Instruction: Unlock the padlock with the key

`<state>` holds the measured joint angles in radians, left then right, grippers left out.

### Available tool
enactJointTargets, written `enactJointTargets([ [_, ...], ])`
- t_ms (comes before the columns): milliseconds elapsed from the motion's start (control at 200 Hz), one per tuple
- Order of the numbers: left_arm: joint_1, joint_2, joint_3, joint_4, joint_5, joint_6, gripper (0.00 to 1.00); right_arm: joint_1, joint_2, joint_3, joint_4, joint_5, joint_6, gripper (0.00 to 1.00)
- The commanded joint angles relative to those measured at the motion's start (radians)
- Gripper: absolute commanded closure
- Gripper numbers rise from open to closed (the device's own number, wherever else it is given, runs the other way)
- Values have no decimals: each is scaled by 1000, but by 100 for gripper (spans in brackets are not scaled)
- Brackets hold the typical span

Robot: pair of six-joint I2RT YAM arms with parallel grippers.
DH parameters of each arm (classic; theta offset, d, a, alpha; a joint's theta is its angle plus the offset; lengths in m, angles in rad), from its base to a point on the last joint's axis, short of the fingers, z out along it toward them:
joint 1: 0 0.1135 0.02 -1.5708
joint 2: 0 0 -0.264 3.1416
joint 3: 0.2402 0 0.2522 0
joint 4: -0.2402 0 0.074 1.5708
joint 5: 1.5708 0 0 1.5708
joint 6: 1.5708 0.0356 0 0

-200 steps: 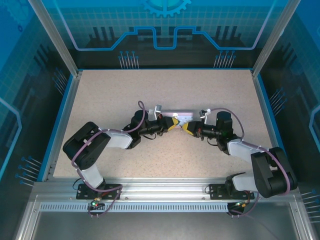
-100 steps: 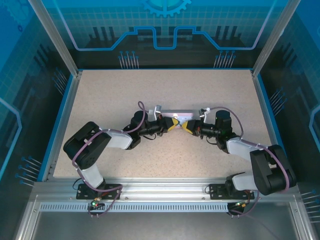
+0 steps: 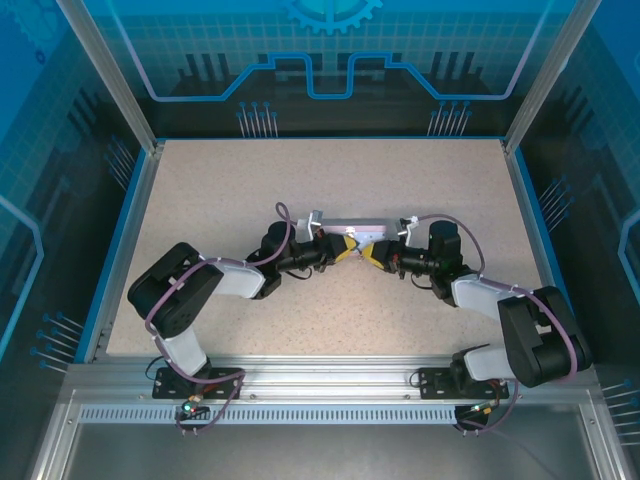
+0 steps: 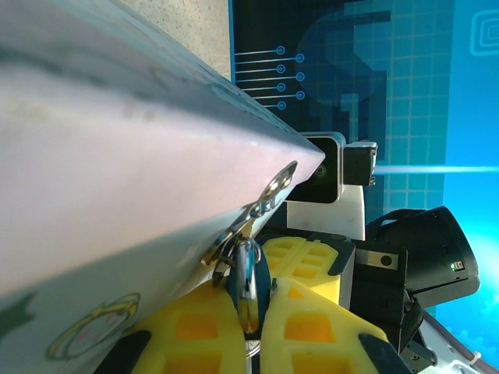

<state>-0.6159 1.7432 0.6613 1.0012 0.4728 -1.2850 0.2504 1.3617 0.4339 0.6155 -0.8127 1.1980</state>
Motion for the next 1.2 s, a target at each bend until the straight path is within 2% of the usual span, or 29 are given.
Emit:
enactJointTargets([
  [0,7,8,-12,85,23,-14,100,15,0,29,25,13,9,100],
  [825,5,22,-17,97,21,-15,100,8,-33,27,-10,18,-1,100],
  [1196,3,15,-14,109,23,-29,100,10,0,24,63,46,48,100],
])
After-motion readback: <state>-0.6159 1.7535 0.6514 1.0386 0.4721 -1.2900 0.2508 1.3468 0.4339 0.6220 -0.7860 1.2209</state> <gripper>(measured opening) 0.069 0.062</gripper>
